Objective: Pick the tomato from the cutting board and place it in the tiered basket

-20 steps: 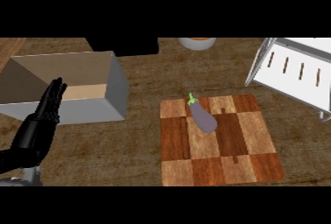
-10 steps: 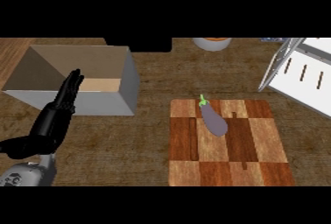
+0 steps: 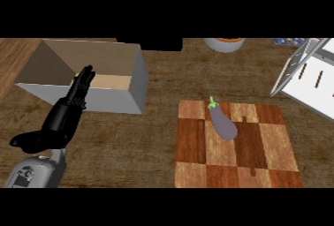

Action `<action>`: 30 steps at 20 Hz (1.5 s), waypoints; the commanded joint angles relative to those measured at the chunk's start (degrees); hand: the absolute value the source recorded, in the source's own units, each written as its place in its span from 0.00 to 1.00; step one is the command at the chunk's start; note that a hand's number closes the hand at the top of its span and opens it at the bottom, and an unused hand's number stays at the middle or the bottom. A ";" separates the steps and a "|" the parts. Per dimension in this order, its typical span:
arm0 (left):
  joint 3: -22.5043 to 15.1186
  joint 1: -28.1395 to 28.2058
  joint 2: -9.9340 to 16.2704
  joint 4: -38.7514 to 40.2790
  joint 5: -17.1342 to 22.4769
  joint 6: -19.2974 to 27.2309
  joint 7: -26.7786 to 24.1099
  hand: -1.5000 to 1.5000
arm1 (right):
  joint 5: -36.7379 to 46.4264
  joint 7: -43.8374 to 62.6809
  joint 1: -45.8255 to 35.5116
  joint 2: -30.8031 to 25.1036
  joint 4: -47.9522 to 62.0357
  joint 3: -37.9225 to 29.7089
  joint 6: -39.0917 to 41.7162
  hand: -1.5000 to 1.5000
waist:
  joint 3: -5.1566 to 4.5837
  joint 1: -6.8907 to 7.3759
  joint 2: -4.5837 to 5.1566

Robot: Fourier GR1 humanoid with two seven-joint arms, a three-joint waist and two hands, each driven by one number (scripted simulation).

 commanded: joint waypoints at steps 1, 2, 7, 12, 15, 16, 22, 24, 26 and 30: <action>-5.61 3.69 -3.67 6.44 0.67 -2.66 2.90 0.50 | 2.75 1.42 -5.80 1.97 3.39 5.10 -0.90 1.00 | -0.95 0.93 1.60; -4.76 2.00 -3.32 7.75 1.30 -3.21 3.85 0.50 | 2.52 1.74 -7.42 2.93 4.42 5.11 -1.49 1.00 | -0.94 0.37 1.68; -5.18 1.48 -4.14 7.31 0.21 -2.84 3.98 0.50 | 5.85 0.89 -12.39 7.52 8.98 9.24 -4.30 1.00 | -0.87 0.93 1.78; -3.58 4.44 -3.80 8.53 0.44 -3.21 2.16 0.50 | 5.12 -1.08 -16.03 10.25 13.52 9.01 -4.40 1.00 | -0.86 -0.54 1.24; -4.72 2.92 -5.83 8.13 -1.14 -1.30 2.88 0.50 | 4.74 0.50 -20.31 11.84 16.99 9.39 -3.36 1.00 | -0.86 -0.48 1.36; -3.41 2.70 -4.37 7.96 0.20 -3.09 2.89 0.50 | 4.64 0.82 -20.77 12.76 18.43 8.91 -4.48 1.00 | -0.85 -0.57 1.32; -2.97 3.46 -4.63 7.88 -0.27 -2.94 3.20 0.50 | -0.90 9.71 -25.32 15.28 26.10 4.36 -1.57 1.00 | -0.91 -1.86 1.11; -3.18 4.52 -5.01 5.82 -0.23 -2.46 4.23 0.50 | -2.85 11.15 -25.37 15.09 28.86 2.54 0.18 0.00 | -0.81 -2.03 0.82; -2.80 3.96 -5.36 7.14 -0.26 -2.47 3.94 0.50 | -3.92 10.06 -26.08 16.04 30.05 0.98 -1.71 0.00 | -0.79 -2.50 1.05; -0.67 3.95 -3.40 7.73 0.54 -4.49 2.61 0.50 | -4.47 9.65 -28.90 13.97 31.02 -1.28 -5.73 0.00 | -0.84 -2.60 1.06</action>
